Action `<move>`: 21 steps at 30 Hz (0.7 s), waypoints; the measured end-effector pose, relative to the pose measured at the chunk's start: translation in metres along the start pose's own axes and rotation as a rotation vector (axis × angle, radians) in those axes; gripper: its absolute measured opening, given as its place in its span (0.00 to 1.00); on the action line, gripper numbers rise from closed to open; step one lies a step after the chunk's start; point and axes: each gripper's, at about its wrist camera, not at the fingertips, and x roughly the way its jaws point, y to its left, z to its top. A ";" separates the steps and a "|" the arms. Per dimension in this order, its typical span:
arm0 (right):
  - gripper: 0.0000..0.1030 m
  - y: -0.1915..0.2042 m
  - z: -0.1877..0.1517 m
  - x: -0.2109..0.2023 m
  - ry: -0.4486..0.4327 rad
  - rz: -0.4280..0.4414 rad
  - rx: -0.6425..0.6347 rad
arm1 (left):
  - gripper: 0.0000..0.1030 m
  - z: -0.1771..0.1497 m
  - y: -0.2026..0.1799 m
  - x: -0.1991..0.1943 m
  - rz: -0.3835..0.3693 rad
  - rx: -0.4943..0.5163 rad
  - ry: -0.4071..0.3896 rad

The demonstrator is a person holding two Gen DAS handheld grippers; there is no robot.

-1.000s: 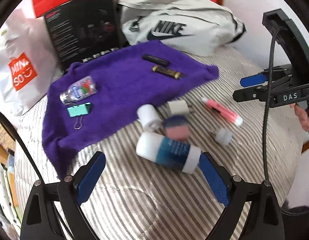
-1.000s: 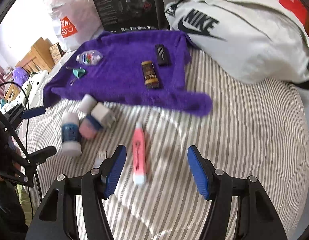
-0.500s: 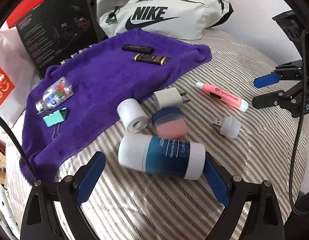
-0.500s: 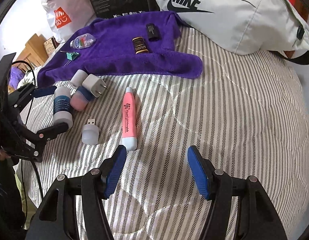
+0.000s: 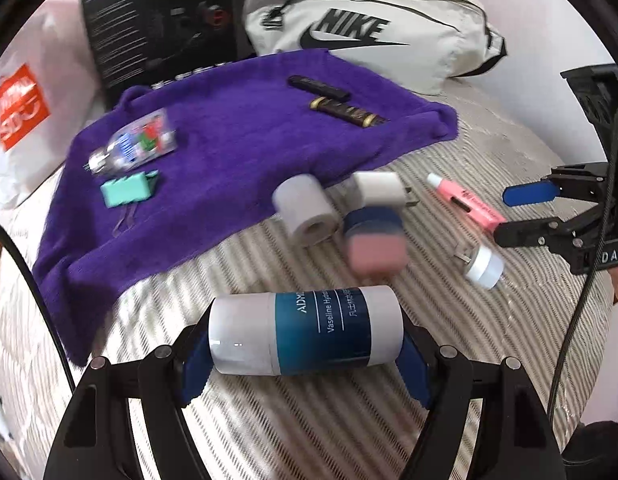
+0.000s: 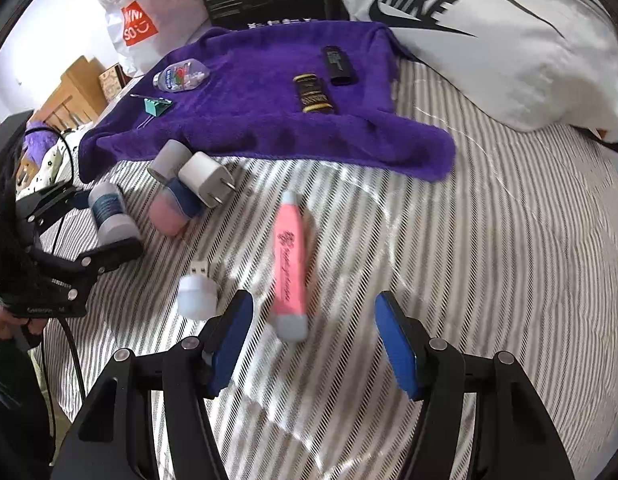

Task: Organize rigid objects
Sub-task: 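Grasp the blue-and-white Vaseline tube with the left tool while the right tool approaches the pink tube, then lift the Vaseline tube with the left tool while the right tool grasps the pink tube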

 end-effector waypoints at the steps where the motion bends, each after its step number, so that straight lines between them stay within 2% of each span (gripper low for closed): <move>1: 0.61 0.003 0.003 0.002 -0.005 0.006 -0.010 | 0.74 -0.005 0.002 -0.002 0.001 -0.009 0.005; 3: 0.60 0.006 0.006 0.006 -0.004 -0.002 -0.029 | 0.74 -0.008 0.009 -0.004 0.016 -0.028 0.009; 5: 0.55 0.012 0.009 0.009 -0.010 -0.025 -0.062 | 0.74 -0.013 0.014 -0.008 0.019 -0.048 0.012; 8: 0.38 0.017 0.010 0.011 -0.025 -0.069 -0.105 | 0.74 -0.018 0.019 -0.013 0.034 -0.060 0.013; 9: 0.29 0.017 0.011 0.011 -0.030 -0.076 -0.107 | 0.74 -0.019 0.020 -0.015 0.039 -0.061 0.015; 10: 0.25 0.016 0.011 0.011 -0.038 -0.079 -0.101 | 0.74 -0.020 0.021 -0.015 0.045 -0.064 0.015; 12: 0.25 0.016 0.010 0.011 -0.048 -0.082 -0.116 | 0.74 -0.021 0.021 -0.016 0.047 -0.069 0.015; 15: 0.15 0.021 0.008 0.010 -0.057 -0.087 -0.143 | 0.74 -0.022 0.022 -0.015 0.052 -0.081 0.014; 21: 0.16 0.022 0.005 0.009 -0.045 -0.084 -0.148 | 0.74 -0.022 0.022 -0.018 0.061 -0.085 0.013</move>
